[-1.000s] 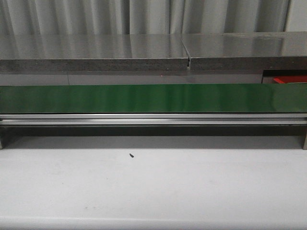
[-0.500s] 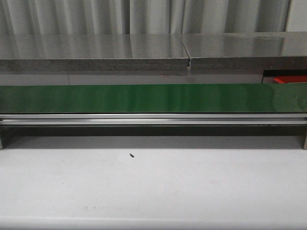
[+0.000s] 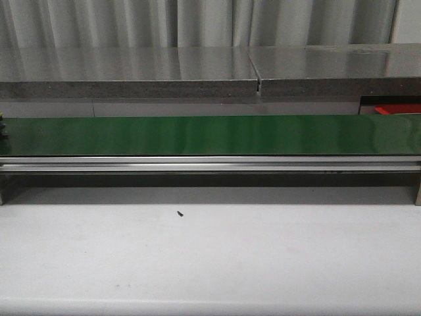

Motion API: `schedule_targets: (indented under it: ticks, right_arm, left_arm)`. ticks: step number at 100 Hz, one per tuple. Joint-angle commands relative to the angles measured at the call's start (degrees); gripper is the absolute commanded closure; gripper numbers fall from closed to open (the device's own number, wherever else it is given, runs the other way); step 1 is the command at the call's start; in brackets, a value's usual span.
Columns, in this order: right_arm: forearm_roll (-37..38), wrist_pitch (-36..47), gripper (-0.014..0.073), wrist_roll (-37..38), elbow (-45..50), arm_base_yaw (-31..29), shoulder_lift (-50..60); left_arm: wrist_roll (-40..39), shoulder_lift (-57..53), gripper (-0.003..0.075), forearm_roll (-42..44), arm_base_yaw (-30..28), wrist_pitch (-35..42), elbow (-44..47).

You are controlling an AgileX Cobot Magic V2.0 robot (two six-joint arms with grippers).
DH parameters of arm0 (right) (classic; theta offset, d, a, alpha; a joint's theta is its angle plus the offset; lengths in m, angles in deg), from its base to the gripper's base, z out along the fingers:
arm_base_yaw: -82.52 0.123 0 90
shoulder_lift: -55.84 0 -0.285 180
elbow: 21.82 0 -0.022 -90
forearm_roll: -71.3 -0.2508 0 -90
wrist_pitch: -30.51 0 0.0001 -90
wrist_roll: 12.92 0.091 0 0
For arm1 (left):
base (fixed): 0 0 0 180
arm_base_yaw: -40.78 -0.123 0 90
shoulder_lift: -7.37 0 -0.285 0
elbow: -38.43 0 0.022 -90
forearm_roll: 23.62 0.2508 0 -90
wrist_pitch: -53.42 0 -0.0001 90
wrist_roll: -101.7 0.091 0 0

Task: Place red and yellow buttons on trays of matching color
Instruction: 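Grasp the red-capped button, lift it and set it on the belt, then grasp a yellow-capped button from the table with the left gripper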

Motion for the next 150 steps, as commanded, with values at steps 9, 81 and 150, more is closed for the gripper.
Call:
schedule_targets:
  ticks: [9, 81, 150]
  right_arm:
    - [-1.50, 2.05, 0.0692, -0.38, -1.54, 0.12, 0.99]
    - [-1.50, 2.05, 0.0692, -0.38, -1.54, 0.12, 0.99]
    - [-1.50, 2.05, 0.0692, -0.38, -1.54, 0.12, 0.99]
  left_arm:
    - [-2.11, 0.74, 0.0029, -0.54, -4.43, -0.30, -6.01]
    - [-6.13, 27.70, 0.0029, 2.29, -12.56, -4.07, -27.65]
    - [-12.17, 37.61, 0.0030, 9.74, -12.65, -0.09, -37.32]
